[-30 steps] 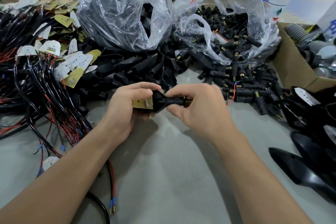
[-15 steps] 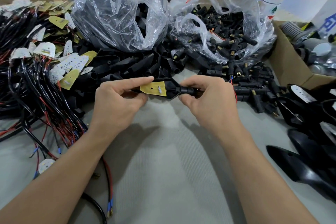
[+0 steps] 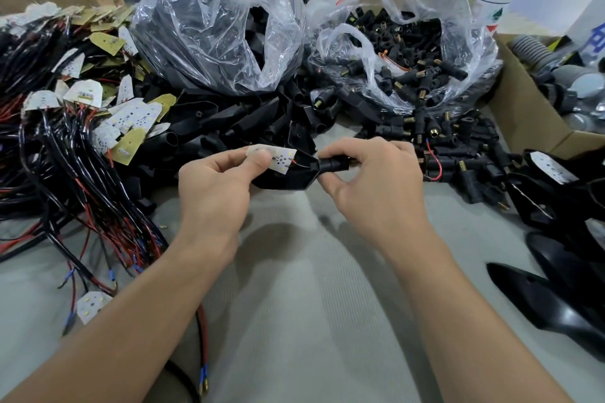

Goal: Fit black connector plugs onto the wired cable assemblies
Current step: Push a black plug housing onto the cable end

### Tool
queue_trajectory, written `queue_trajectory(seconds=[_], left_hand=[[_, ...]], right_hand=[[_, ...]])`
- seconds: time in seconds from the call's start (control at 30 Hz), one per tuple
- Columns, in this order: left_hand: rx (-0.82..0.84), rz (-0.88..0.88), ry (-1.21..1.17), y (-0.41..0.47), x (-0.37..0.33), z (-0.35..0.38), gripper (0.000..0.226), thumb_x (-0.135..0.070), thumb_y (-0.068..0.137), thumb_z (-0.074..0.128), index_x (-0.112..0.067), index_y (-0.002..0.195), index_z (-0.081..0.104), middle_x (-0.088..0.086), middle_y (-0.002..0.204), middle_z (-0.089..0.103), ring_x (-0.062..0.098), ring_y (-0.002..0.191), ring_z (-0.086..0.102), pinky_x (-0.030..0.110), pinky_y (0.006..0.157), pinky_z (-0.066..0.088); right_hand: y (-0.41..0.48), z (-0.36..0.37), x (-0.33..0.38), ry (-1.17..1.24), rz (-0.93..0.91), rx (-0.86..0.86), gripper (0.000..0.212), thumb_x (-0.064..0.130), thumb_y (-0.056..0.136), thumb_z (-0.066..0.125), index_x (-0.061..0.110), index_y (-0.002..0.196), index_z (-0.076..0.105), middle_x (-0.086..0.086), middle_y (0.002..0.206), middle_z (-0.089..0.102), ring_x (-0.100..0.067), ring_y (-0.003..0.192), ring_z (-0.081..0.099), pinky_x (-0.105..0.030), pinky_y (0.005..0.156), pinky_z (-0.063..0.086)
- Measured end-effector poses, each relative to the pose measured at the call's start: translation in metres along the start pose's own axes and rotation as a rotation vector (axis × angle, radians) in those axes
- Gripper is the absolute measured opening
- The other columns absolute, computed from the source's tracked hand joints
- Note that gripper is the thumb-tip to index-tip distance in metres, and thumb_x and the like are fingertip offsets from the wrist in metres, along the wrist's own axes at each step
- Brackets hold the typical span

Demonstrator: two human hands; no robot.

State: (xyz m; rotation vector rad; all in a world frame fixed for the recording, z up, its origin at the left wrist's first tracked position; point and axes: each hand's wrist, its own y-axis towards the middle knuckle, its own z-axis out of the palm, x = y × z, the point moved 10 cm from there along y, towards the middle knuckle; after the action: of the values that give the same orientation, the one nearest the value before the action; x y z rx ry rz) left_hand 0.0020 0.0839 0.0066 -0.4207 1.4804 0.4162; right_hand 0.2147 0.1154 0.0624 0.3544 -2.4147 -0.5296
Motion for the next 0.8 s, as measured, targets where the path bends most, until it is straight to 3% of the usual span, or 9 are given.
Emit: queue_trajectory(seconds=[0.1,0.2,0.23,0.33,0.37,0.43,0.5,0.6,0.8], left_hand=[[-0.077,-0.028,-0.095,-0.005,-0.005,-0.004,0.023,-0.016,0.086,0.08,-0.025,0.065,0.081,0.0,0.074,0.078,0.009,0.072,0.071,0.029,0.077,0.058],[-0.133,0.059,-0.015,-0.008,-0.018,-0.009,0.026,-0.015,0.084,0.08,-0.025,0.06,0.079,-0.005,0.083,0.079,0.01,0.083,0.072,0.035,0.091,0.057],[-0.182,0.234,0.147,-0.011,-0.036,-0.015,0.024,-0.018,0.083,0.079,-0.025,0.061,0.078,-0.009,0.092,0.079,0.011,0.093,0.071,0.039,0.098,0.054],[-0.264,1.08,0.753,-0.06,-0.098,0.007,0.021,-0.028,0.086,0.073,-0.023,0.065,0.073,-0.014,0.111,0.074,0.021,0.103,0.061,0.041,0.094,0.045],[-0.262,1.171,0.796,-0.066,-0.098,0.011,0.022,-0.029,0.086,0.072,-0.023,0.065,0.072,-0.015,0.11,0.074,0.021,0.102,0.059,0.041,0.093,0.042],[-0.254,0.926,0.691,-0.046,-0.088,0.002,0.018,-0.033,0.083,0.072,-0.031,0.065,0.072,-0.022,0.105,0.073,0.013,0.105,0.056,0.034,0.097,0.041],[-0.176,0.469,0.429,-0.017,-0.056,-0.011,0.021,-0.033,0.078,0.074,-0.037,0.057,0.072,-0.025,0.094,0.075,0.006,0.107,0.061,0.024,0.1,0.042],[-0.073,0.035,-0.073,0.003,-0.012,-0.01,0.015,-0.021,0.072,0.076,-0.028,0.058,0.078,-0.007,0.091,0.08,0.008,0.096,0.072,0.03,0.096,0.05],[0.011,0.219,0.043,0.007,-0.027,-0.008,0.024,-0.007,0.081,0.079,-0.03,0.075,0.082,-0.006,0.085,0.079,0.004,0.082,0.07,0.015,0.076,0.052]], right_hand=[[-0.004,0.013,0.003,-0.096,0.006,0.116,0.01,0.032,0.085,0.071,0.034,0.095,0.072,0.009,0.079,0.071,-0.022,0.082,0.063,-0.034,0.081,0.039],[-0.006,0.012,0.009,-0.127,0.004,0.08,0.005,0.032,0.088,0.07,0.031,0.092,0.072,0.004,0.077,0.071,-0.026,0.079,0.061,-0.033,0.072,0.032],[-0.006,0.008,0.012,-0.159,-0.008,0.045,0.003,0.031,0.087,0.07,0.031,0.09,0.072,0.004,0.076,0.071,-0.026,0.077,0.061,-0.033,0.072,0.03],[-0.007,0.009,0.016,-0.225,-0.02,0.049,0.003,0.031,0.087,0.069,0.028,0.088,0.07,0.003,0.077,0.071,-0.026,0.079,0.062,-0.034,0.072,0.026],[-0.007,0.01,0.015,-0.237,-0.018,0.057,0.004,0.032,0.087,0.069,0.028,0.088,0.069,0.003,0.077,0.07,-0.026,0.079,0.061,-0.034,0.072,0.024],[-0.007,0.009,0.013,-0.255,-0.019,0.051,0.004,0.031,0.087,0.067,0.027,0.087,0.068,0.004,0.077,0.069,-0.024,0.081,0.06,-0.033,0.072,0.022],[-0.006,0.008,0.014,-0.241,-0.031,0.043,0.003,0.03,0.088,0.066,0.028,0.088,0.068,0.005,0.08,0.069,-0.023,0.085,0.06,-0.034,0.076,0.026],[-0.007,0.005,0.015,-0.215,-0.043,0.005,0.004,0.028,0.085,0.069,0.029,0.089,0.071,0.005,0.081,0.071,-0.023,0.084,0.061,-0.034,0.08,0.03],[-0.004,0.008,-0.002,-0.013,0.03,0.03,0.006,0.031,0.086,0.068,0.03,0.091,0.07,0.009,0.075,0.064,-0.025,0.076,0.06,-0.035,0.069,0.045]])
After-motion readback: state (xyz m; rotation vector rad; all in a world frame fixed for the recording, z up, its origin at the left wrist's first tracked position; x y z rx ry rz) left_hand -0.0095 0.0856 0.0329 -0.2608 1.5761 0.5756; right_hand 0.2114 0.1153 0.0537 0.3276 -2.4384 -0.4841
